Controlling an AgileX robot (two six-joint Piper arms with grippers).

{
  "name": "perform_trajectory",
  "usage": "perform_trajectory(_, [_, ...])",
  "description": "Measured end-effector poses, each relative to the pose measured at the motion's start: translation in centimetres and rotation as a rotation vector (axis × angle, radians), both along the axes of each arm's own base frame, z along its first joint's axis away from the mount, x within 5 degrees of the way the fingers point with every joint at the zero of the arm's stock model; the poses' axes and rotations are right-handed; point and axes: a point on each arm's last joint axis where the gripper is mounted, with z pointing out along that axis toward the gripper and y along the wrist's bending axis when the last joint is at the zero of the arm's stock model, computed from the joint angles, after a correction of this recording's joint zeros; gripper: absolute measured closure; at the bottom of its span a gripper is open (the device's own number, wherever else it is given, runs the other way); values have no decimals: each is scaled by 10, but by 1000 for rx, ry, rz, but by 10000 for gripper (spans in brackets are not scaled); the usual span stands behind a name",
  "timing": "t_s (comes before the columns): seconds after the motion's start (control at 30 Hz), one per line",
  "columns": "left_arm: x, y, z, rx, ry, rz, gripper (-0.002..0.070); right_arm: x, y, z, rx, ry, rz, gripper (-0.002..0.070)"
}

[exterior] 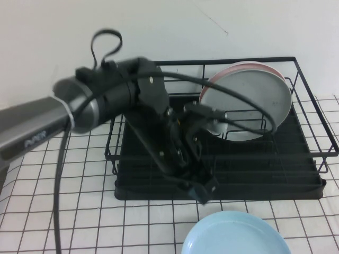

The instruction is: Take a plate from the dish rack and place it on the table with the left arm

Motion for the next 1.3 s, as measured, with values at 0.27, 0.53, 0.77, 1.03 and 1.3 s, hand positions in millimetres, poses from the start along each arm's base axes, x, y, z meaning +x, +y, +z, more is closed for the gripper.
perform_trajectory(0.27, [-18, 14, 67, -103, -199, 16, 662, 0, 0, 0, 0, 0, 0, 678])
perform_trajectory(0.53, [-77, 59, 105, -242, -433, 121, 673, 0, 0, 0, 0, 0, 0, 678])
perform_trajectory(0.77, [-133, 104, 99, -330, -596, 203, 673, 0, 0, 0, 0, 0, 0, 678])
perform_trajectory(1.03, [-184, 141, 73, -371, -689, 225, 673, 0, 0, 0, 0, 0, 0, 678])
perform_trajectory(1.3, [-202, 149, 55, -339, -626, 184, 673, 0, 0, 0, 0, 0, 0, 678])
